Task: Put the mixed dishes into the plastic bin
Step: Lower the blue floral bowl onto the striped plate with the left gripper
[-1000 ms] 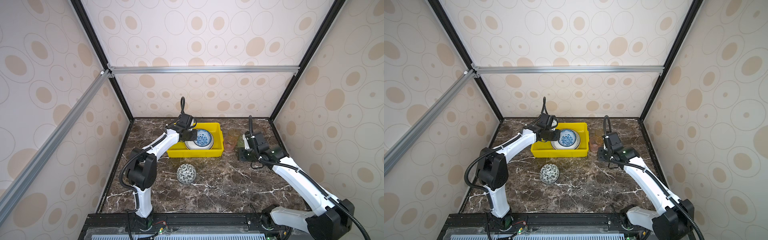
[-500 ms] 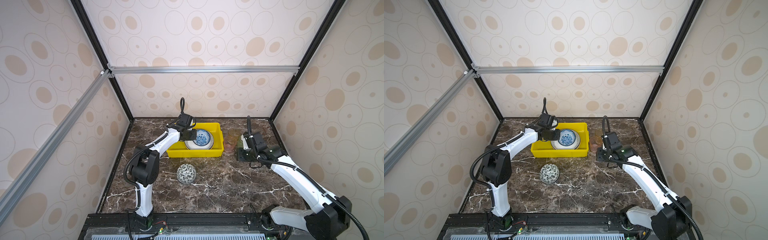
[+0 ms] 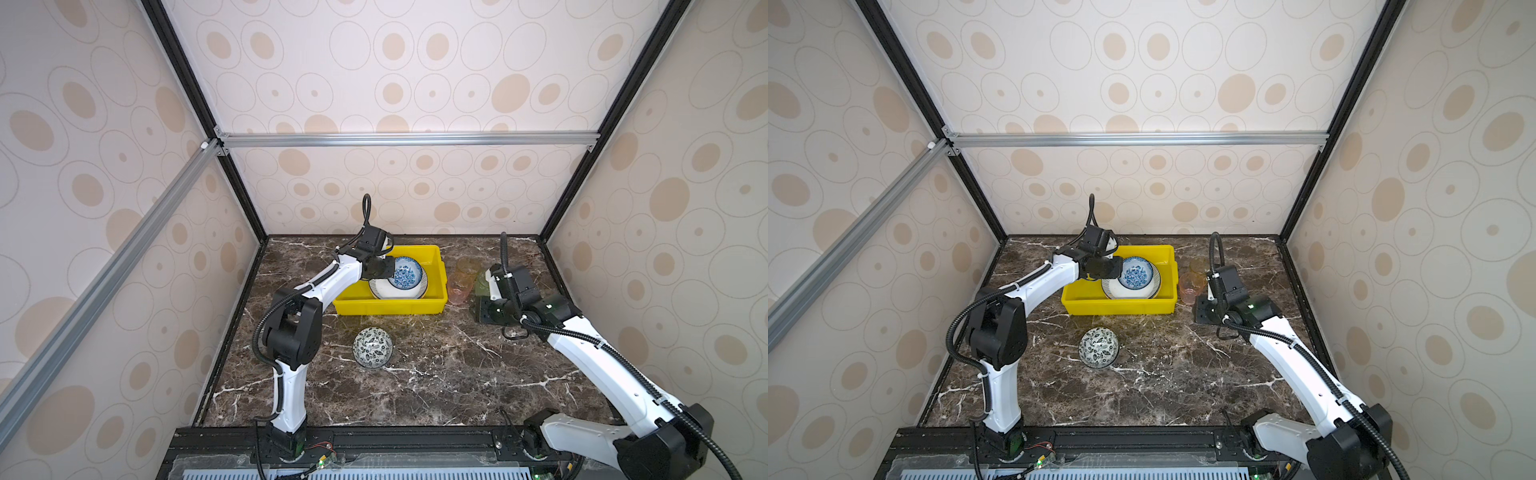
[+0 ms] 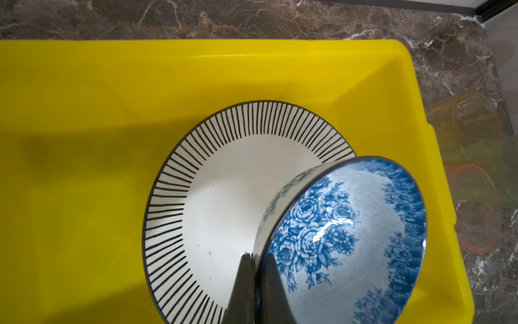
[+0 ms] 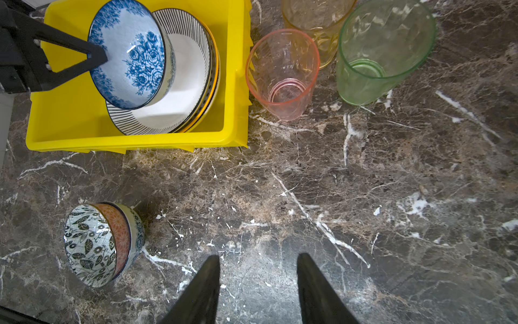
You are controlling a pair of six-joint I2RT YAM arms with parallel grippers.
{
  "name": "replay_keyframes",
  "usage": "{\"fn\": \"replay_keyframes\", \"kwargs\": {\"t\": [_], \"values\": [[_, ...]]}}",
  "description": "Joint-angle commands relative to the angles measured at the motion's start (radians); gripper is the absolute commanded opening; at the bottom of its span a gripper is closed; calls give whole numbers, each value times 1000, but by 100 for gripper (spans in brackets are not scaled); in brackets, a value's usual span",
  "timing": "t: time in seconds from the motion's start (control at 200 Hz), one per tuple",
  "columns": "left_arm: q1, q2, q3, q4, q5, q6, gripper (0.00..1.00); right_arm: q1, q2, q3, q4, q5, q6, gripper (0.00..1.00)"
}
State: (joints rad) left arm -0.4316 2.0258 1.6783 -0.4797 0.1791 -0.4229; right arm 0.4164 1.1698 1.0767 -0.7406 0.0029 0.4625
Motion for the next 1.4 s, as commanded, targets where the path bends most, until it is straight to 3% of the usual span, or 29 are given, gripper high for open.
{"fn": "replay_keyframes", "kwargs": {"t": [0.0,1.396], "values": [[7,6,53,27,17,-6,0,4,14,16,-21,0,2,48],[12,133,159,-72,-21,-53,3,4,-21,-37,3,8,-26,48]]}}
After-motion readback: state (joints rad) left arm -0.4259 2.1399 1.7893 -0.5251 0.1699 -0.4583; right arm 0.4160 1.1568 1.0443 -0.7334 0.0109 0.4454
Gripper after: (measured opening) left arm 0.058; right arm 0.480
